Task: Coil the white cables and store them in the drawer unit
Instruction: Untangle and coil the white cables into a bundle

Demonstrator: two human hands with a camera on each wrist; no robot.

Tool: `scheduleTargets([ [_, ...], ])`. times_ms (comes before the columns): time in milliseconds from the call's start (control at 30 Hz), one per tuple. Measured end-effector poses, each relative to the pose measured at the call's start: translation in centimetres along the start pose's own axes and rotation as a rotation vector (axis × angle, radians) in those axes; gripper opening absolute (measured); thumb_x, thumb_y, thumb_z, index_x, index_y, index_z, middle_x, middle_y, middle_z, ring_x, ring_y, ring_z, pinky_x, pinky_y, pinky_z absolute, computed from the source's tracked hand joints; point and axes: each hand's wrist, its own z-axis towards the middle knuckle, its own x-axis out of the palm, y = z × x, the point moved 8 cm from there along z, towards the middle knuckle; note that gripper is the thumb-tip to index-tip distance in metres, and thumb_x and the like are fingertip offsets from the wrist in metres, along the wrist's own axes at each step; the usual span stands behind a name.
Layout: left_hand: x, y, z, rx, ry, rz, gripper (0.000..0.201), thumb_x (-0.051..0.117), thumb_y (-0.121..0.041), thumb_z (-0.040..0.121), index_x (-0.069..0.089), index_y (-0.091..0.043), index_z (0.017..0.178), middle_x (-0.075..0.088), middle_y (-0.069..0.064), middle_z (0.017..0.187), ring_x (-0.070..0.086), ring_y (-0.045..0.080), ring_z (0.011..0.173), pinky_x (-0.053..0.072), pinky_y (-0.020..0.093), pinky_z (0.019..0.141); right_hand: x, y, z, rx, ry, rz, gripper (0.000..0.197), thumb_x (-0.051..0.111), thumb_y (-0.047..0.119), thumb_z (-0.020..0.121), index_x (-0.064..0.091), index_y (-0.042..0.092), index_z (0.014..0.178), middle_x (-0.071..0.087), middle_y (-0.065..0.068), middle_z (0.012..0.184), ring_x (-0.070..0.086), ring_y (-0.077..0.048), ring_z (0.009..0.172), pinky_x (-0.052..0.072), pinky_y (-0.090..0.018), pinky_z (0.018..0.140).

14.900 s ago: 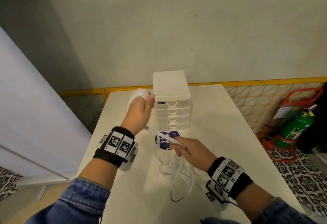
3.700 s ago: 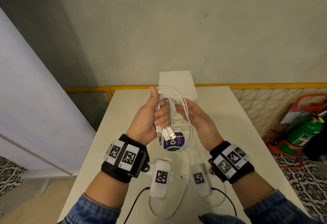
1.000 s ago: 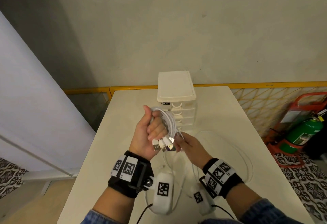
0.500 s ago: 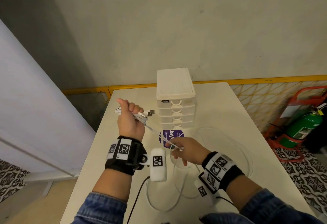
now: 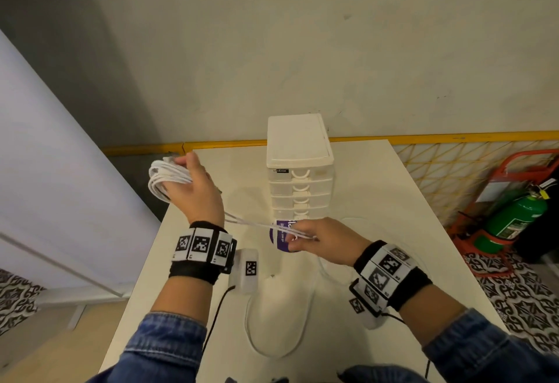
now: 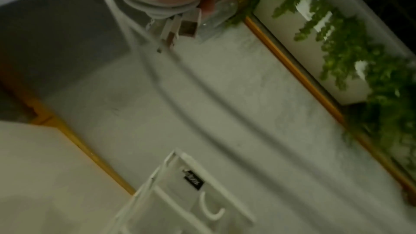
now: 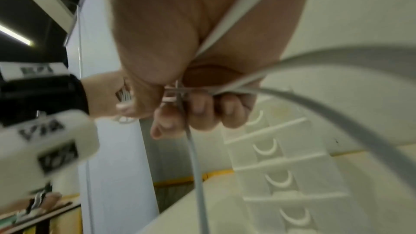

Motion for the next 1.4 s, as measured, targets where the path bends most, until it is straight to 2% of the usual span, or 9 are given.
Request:
scheduleTargets([
  [100,0.4,1.6,0.2,0.014,0.186,0.217,0.014,0.061,-0.033,0.082,0.05,-0.026,0.09,0.054,0.009,0.088,0.057,0.026,0.077,0.052,0.044,0.076,-2.4,2.4,-0.4,-0.133,-0.106,0.102,0.015,0.058,0.036,0.088,0.067,0.025,0.084,0.068,-0.004,0.08,0.063,-0.02,0.079,0.048,-0.039,0.078],
  [267,3.6,3.7,-2.4,0.097,0.598,0.586,0.017,0.061,-0.023,0.086,0.051,-0.012,0.095,0.055,-0.002,0.076,0.055,0.012,0.067,0.046,0.017,0.055,-5.8,4.9,-1.3,-0.271,-0.252,0.147,0.031,0.047,0.059,0.083,0.068,0.036,0.081,0.066,-0.017,0.075,0.059,-0.035,0.073,0.048,-0.049,0.073],
  [500,5.4,6.9,-8.7,-0.336,1.033,0.49,0.047,0.032,-0.043,0.098,0.057,-0.004,0.095,0.057,0.008,0.055,0.044,0.014,0.039,0.037,0.022,0.039,-9.8,4.6,-1.1,-0.254,-0.49,0.16,0.017,0.056,0.032,0.089,0.071,0.024,0.084,0.073,-0.004,0.084,0.066,-0.021,0.083,0.052,-0.045,0.081],
  [633,6.1,6.8,-11.6,-0.455,1.224,0.427,0.024,0.059,-0.028,0.09,0.054,-0.007,0.079,0.04,-0.004,0.043,0.032,0.009,0.036,0.029,0.019,0.04,-10.9,3.0,0.2,-0.228,-0.559,0.023,0.011,0.061,0.026,0.086,0.071,0.021,0.084,0.071,0.004,0.086,0.064,-0.015,0.084,0.05,-0.041,0.081],
  [900,8.0,2.9,-12.2,-0.755,1.289,-0.312,0.033,0.055,-0.039,0.089,0.051,-0.012,0.072,0.032,-0.01,0.036,0.026,0.005,0.027,0.027,0.014,0.034,-6.1,-1.4,1.9,-0.099,-0.338,-0.32,0.049,0.016,0.054,0.083,0.053,0.023,0.074,0.065,0.001,0.069,0.06,-0.024,0.071,0.044,-0.041,0.083],
  [1000,8.5,2.2,-11.8,-0.808,1.26,-0.46,0.035,0.054,-0.044,0.088,0.054,-0.013,0.071,0.024,-0.008,0.036,0.024,0.004,0.026,0.028,0.013,0.033,-4.0,-2.5,2.0,-0.091,-0.294,-0.242,0.045,0.03,0.055,0.083,0.054,0.017,0.079,0.069,-0.002,0.075,0.063,-0.024,0.073,0.048,-0.044,0.081],
  [1133,8.0,3.0,-11.1,-0.776,1.182,-0.321,0.039,0.038,-0.042,0.093,0.047,-0.011,0.071,0.032,-0.01,0.033,0.026,0.003,0.025,0.027,0.013,0.033,-4.7,-2.1,1.1,-0.123,-0.397,0.021,0.061,0.07,0.043,0.076,0.044,0.022,0.127,0.065,0.004,0.11,0.061,-0.011,0.103,0.047,-0.027,0.092],
  [1233,7.9,3.3,-11.5,-0.762,1.186,-0.275,0.039,0.044,-0.045,0.09,0.046,-0.011,0.072,0.031,-0.009,0.034,0.025,0.003,0.026,0.028,0.014,0.033,-5.6,-0.3,0.9,-0.181,-0.442,0.172,0.055,0.066,0.023,0.084,0.039,0.029,0.132,0.059,0.007,0.118,0.056,-0.003,0.111,0.04,-0.017,0.097],
  [1400,8.4,2.6,-12.3,-0.77,1.278,-0.33,0.045,0.055,-0.055,0.083,0.047,-0.012,0.073,0.035,-0.011,0.035,0.028,0.002,0.027,0.031,0.015,0.036,-4.6,-0.3,1.2,-0.064,-0.439,0.468,0.032,0.042,0.018,0.097,0.055,0.04,0.078,0.052,0.007,0.049,0.048,-0.009,0.041,0.044,-0.033,0.057],
])
